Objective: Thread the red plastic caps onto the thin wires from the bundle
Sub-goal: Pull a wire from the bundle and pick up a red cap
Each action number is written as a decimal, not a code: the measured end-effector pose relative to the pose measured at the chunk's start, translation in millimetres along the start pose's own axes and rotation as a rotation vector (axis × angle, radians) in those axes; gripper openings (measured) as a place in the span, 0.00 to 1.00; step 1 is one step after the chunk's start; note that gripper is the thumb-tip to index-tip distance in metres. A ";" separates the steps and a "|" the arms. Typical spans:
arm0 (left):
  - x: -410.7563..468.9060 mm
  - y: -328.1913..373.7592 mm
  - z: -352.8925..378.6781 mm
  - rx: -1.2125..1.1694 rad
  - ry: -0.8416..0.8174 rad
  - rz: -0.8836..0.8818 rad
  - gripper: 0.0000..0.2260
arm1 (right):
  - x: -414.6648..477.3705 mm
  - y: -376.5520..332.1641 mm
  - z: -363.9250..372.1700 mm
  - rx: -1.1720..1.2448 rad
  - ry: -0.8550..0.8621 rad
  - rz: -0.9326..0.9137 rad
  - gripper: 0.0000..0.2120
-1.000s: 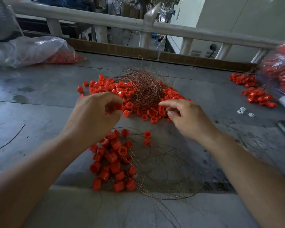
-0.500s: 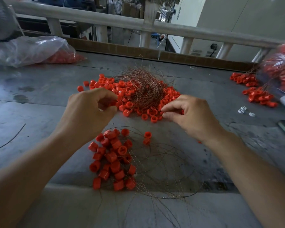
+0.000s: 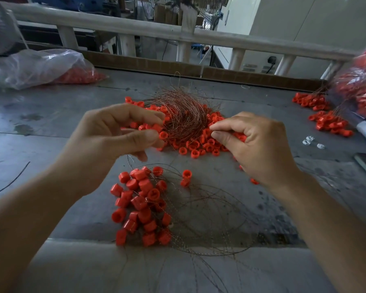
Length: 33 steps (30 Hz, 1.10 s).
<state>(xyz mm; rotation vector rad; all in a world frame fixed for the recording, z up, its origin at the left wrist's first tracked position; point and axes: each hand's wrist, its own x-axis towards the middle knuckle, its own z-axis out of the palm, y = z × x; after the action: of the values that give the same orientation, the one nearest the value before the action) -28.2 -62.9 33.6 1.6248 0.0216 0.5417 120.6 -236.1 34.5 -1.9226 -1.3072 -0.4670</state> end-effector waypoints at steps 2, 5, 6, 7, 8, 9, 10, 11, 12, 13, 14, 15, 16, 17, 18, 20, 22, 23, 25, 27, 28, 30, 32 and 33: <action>-0.9 -2.6 2.4 0.025 -0.078 -0.042 0.19 | -1.3 0.5 0.7 -0.003 0.014 0.025 0.05; -2.8 -4.1 4.0 0.023 -0.205 -0.118 0.17 | -1.1 1.2 0.1 0.002 0.055 0.074 0.04; -3.3 -4.3 4.6 0.036 -0.237 -0.126 0.17 | -0.8 1.3 -0.5 -0.008 0.062 0.073 0.04; -3.6 -4.8 5.3 0.061 -0.250 -0.127 0.16 | -0.9 1.2 -0.4 -0.018 0.064 0.069 0.05; -3.3 -4.9 6.1 0.090 -0.245 -0.125 0.14 | -1.1 1.0 -0.1 -0.020 0.063 0.070 0.05; -2.8 -5.3 6.4 0.107 -0.227 -0.127 0.12 | -1.0 0.6 -0.2 -0.016 0.060 0.075 0.05; -2.3 -5.6 6.6 0.108 -0.203 -0.133 0.12 | -0.9 0.6 -0.5 -0.012 0.056 0.079 0.05; -1.8 -6.0 6.4 0.101 -0.182 -0.140 0.13 | -0.6 0.4 -1.1 -0.011 0.052 0.079 0.05; -1.5 -6.6 6.1 0.099 -0.169 -0.143 0.13 | -0.2 -0.1 -1.4 -0.012 0.046 0.076 0.05; -1.7 -6.6 6.0 0.104 -0.167 -0.143 0.13 | 0.3 -1.0 -1.8 -0.006 0.035 0.070 0.07; -1.8 -6.8 6.3 0.112 -0.174 -0.143 0.13 | 0.0 -2.9 -1.8 0.013 0.013 0.061 0.09; -2.1 -7.0 7.1 0.122 -0.186 -0.144 0.13 | -0.9 -5.5 -0.4 0.043 -0.018 0.050 0.11; -2.6 -7.5 8.4 0.136 -0.202 -0.146 0.13 | -2.4 -8.8 1.4 0.075 -0.054 0.038 0.12; -3.3 -7.6 9.9 0.147 -0.217 -0.147 0.14 | -4.2 -12.4 4.0 0.100 -0.088 0.025 0.13; -3.4 -8.0 11.8 0.159 -0.229 -0.145 0.14 | -6.4 -16.0 7.0 0.112 -0.120 0.007 0.12; -4.3 -8.8 14.0 0.183 -0.244 -0.136 0.13 | -9.9 -20.7 12.7 0.105 -0.169 -0.047 0.11; -4.7 -8.9 14.6 0.193 -0.262 -0.134 0.13 | -12.1 -22.9 17.4 0.095 -0.192 -0.108 0.08; -5.0 -8.6 14.5 0.193 -0.268 -0.134 0.13 | -12.7 -23.2 18.4 0.086 -0.190 -0.136 0.07; -5.0 -8.0 14.6 0.189 -0.271 -0.128 0.14 | -12.3 -23.2 17.6 0.062 -0.181 -0.156 0.05; -4.8 -7.5 15.3 0.176 -0.236 -0.114 0.15 | -9.8 -21.9 12.8 0.054 -0.151 -0.131 0.05; -4.1 -7.5 15.9 0.170 -0.199 -0.101 0.16 | -8.2 -20.6 9.9 0.057 -0.121 -0.112 0.04; -2.4 -8.9 15.9 0.182 -0.093 -0.060 0.16 | -5.3 -17.3 4.8 0.068 -0.044 -0.078 0.04; 0.0 -10.8 16.1 0.220 0.014 -0.036 0.16 | -4.1 -15.9 2.1 0.084 0.019 -0.051 0.03; 0.9 -11.2 16.4 0.235 0.044 -0.034 0.15 | -4.2 -16.6 1.7 0.094 0.038 -0.040 0.03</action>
<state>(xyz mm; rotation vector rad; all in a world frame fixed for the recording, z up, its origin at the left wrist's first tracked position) -18.1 -76.3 22.9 1.8368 0.1502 0.5653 103.7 -234.2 36.9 -1.8046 -1.3216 -0.4520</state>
